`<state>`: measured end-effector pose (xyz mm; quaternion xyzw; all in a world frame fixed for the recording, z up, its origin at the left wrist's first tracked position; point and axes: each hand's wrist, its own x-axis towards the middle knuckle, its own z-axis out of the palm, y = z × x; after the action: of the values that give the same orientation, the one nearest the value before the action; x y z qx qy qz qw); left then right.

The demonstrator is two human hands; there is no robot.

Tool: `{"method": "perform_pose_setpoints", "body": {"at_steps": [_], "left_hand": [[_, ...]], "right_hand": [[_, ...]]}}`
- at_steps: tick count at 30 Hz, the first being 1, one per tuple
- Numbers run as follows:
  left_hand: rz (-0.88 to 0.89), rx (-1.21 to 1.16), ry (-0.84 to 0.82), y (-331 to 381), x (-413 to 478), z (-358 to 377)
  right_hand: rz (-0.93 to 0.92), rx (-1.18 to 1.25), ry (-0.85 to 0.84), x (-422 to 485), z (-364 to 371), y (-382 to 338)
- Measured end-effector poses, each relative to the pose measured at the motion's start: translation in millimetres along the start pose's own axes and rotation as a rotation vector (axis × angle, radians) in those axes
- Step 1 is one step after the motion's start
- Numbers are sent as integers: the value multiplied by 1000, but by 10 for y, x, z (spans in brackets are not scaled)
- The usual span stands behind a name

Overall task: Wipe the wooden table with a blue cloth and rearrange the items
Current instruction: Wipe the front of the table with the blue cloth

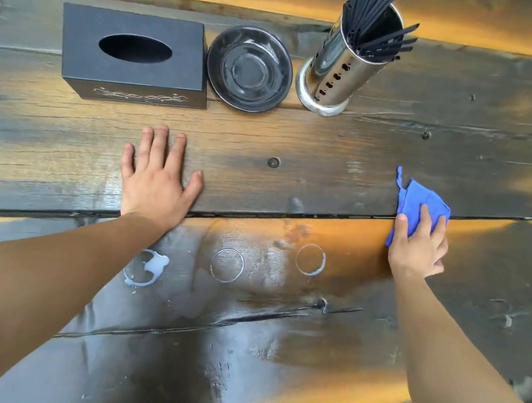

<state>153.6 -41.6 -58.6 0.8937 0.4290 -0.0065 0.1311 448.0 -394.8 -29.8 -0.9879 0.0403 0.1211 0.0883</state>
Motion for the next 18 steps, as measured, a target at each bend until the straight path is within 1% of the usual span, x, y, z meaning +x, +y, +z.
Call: {"method": "perform_pose_setpoints", "body": {"at_steps": [5, 10, 12, 14, 16, 18], "left_hand": [[1, 3, 6, -4, 4, 21], [16, 6, 17, -18, 27, 43], [7, 11, -8, -2, 30, 8], [-6, -11, -64, 22, 35, -67], [17, -68, -147, -1, 62, -201], [67, -148, -257, -114, 78, -407]], "right_hand": [[-82, 55, 69, -181, 66, -83], [-207, 89, 8, -594, 146, -185], [-276, 108, -45, -766, 129, -227], [-328, 183, -150, -921, 49, -291], [-368, 290, -274, -1082, -60, -399], [-471, 323, -327, -1277, -131, -550]]}}
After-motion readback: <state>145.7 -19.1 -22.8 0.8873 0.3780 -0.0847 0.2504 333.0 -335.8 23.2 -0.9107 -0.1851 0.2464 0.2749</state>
